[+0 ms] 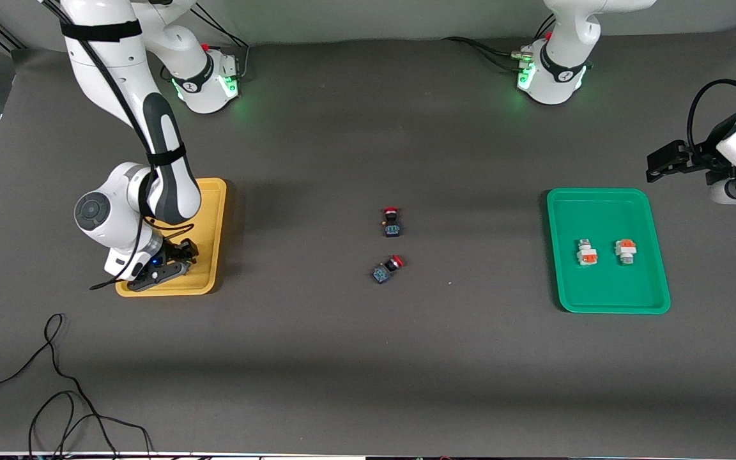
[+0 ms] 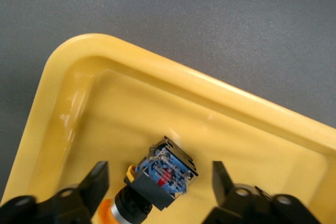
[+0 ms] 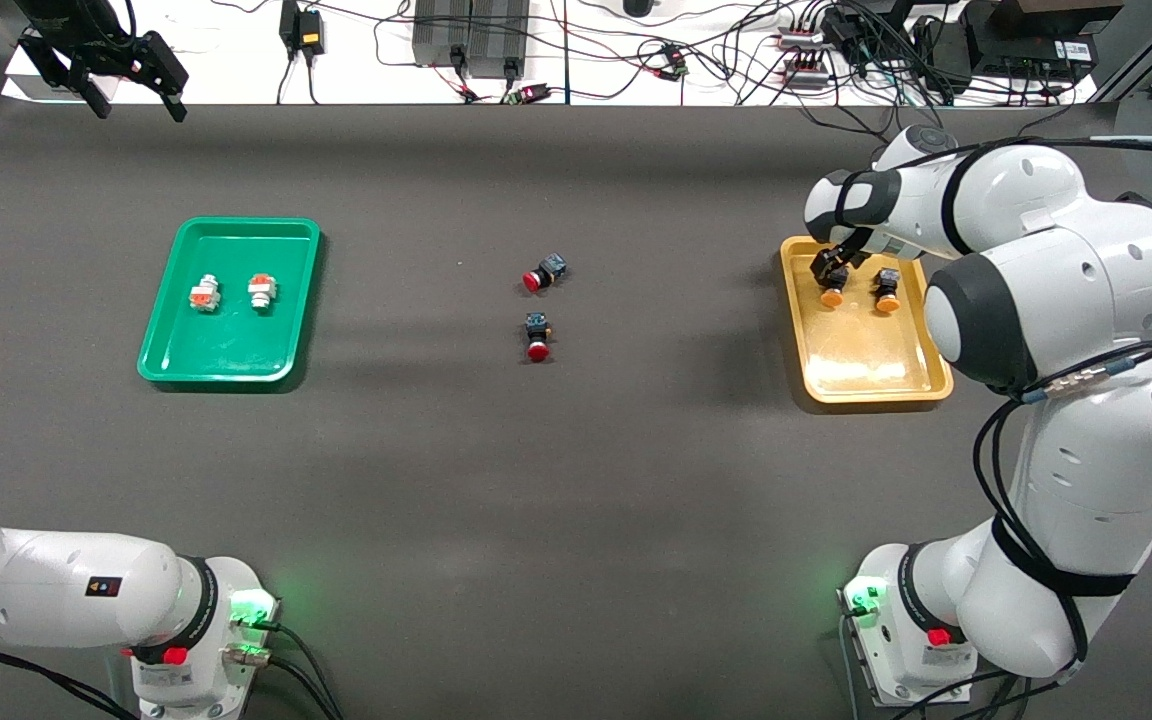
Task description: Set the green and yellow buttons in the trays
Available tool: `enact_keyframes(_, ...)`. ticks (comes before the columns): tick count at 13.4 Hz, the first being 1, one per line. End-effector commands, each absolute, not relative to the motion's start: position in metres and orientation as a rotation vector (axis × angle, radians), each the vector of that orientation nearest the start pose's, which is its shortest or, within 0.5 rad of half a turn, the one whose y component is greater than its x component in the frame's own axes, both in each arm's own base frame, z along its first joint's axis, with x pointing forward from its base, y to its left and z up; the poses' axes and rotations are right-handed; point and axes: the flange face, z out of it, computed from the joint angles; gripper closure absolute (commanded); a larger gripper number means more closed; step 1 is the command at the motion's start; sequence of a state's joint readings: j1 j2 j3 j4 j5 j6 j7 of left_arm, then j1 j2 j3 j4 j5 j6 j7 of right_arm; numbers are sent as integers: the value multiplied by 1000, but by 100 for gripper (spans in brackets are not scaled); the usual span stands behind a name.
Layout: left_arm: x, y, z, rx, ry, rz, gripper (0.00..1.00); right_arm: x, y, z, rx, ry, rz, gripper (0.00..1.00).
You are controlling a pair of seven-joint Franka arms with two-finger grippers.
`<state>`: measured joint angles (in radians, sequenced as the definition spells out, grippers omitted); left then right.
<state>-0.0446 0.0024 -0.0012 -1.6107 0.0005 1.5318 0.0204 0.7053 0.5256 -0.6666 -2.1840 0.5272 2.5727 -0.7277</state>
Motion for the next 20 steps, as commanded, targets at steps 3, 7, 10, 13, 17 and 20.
enact_keyframes(3, 553, -24, 607, -3122, 113, 93, 0, 555, 12, 221, -3038, -522, -53, 0)
enact_keyframes(7, 553, -25, 606, -3122, 117, 96, 0, 557, -3, 270, -2961, -379, -79, 0)
enact_keyframes(10, 553, -25, 606, -3122, 117, 103, 0, 564, -25, 320, -2893, -248, -37, 0)
enact_keyframes(13, 553, -26, 606, -3122, 120, 98, 0, 584, -44, 397, -2928, -254, 119, 0)
enact_keyframes(17, 553, -26, 608, -3122, 120, 86, 0, 593, -47, 499, -2992, -121, 253, 0)
enact_keyframes(20, 555, -26, 606, -3122, 120, 91, 0, 588, -38, 575, -3088, -49, 320, 0)
